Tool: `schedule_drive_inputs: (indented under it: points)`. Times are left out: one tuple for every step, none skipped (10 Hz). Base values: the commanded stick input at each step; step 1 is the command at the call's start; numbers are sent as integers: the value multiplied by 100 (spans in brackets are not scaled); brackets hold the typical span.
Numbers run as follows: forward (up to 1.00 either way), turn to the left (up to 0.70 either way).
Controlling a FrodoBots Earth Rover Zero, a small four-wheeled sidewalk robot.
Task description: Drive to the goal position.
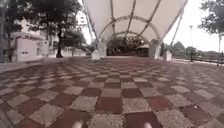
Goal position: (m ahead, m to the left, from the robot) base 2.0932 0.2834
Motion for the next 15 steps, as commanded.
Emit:
schedule_drive_inputs:
  points:
    - [50, 0]
    - [50, 0]
    - [50, 0]
    - [50, 0]
    - [50, 0]
    - [50, 0]
    - [50, 0]
    - [50, 0]
    - [50, 0]
    - [50, 0]
    - [50, 0]
    - [50, 0]
    - [50, 0]
    - [50, 0]
    - [50, 0]
